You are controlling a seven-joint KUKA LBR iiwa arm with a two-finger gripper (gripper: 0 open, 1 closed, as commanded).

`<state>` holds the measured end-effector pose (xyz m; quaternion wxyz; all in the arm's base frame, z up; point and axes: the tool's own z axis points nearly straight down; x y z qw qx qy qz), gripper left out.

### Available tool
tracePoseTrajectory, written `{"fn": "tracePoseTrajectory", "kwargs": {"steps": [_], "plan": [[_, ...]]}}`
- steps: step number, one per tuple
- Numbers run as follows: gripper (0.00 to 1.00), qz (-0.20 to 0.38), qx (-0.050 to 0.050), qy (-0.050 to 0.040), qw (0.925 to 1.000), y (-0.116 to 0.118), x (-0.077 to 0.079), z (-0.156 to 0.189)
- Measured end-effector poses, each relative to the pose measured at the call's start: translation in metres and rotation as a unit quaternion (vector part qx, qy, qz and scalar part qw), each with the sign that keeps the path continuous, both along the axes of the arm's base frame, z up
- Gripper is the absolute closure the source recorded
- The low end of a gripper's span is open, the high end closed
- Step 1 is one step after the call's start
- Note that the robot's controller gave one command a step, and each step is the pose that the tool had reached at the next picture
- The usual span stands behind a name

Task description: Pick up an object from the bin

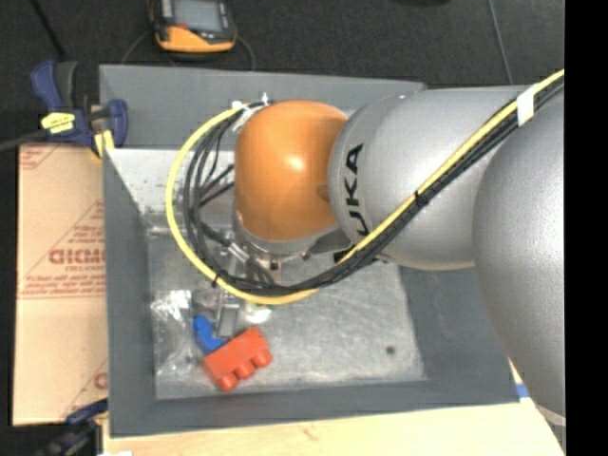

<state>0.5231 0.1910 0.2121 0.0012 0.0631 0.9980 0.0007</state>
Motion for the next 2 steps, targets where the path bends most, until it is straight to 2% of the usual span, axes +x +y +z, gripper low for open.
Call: {"fn": "tracePoseTrajectory", "kwargs": {"steps": [1, 2], "plan": [[0.00, 0.069, -0.003, 0.0040, 0.9976, -0.049, -0.025, -0.095], [0.00, -0.006, 0.000, -0.0013, 1.0000, -0.076, -0.019, -0.072]]}}
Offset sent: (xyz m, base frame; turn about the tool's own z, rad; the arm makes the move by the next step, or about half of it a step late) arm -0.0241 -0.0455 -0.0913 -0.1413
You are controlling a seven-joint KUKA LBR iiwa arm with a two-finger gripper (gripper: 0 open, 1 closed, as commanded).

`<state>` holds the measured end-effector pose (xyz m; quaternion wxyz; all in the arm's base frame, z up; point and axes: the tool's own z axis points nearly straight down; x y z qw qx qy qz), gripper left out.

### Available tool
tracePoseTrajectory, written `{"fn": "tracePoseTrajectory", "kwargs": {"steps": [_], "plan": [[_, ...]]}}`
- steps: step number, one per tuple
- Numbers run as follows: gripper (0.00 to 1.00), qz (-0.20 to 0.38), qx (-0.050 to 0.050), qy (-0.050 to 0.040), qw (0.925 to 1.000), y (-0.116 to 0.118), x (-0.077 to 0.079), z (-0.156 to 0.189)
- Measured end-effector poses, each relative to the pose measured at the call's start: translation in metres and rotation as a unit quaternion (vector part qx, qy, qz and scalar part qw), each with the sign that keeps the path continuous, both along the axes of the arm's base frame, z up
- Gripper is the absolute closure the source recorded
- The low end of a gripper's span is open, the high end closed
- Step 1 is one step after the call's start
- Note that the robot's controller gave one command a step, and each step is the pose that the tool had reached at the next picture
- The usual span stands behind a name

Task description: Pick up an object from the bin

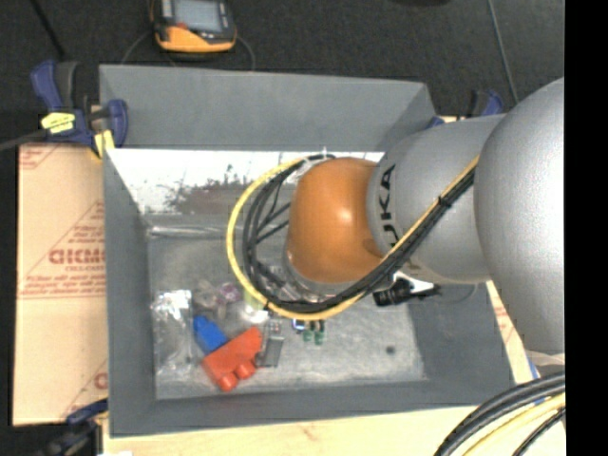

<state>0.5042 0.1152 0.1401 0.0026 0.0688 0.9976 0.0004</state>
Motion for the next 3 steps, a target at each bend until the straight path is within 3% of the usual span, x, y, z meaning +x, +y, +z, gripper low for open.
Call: {"fn": "tracePoseTrajectory", "kwargs": {"steps": [1, 2, 3], "plan": [[0.00, -0.019, 0.001, 0.0013, 0.9998, 0.016, 0.061, -0.065], [1.00, -0.020, 0.000, 0.0013, 0.9998, 0.015, 0.059, -0.063], [1.00, -0.032, 0.001, -0.0033, 0.9995, 0.016, 0.066, 0.090]]}}
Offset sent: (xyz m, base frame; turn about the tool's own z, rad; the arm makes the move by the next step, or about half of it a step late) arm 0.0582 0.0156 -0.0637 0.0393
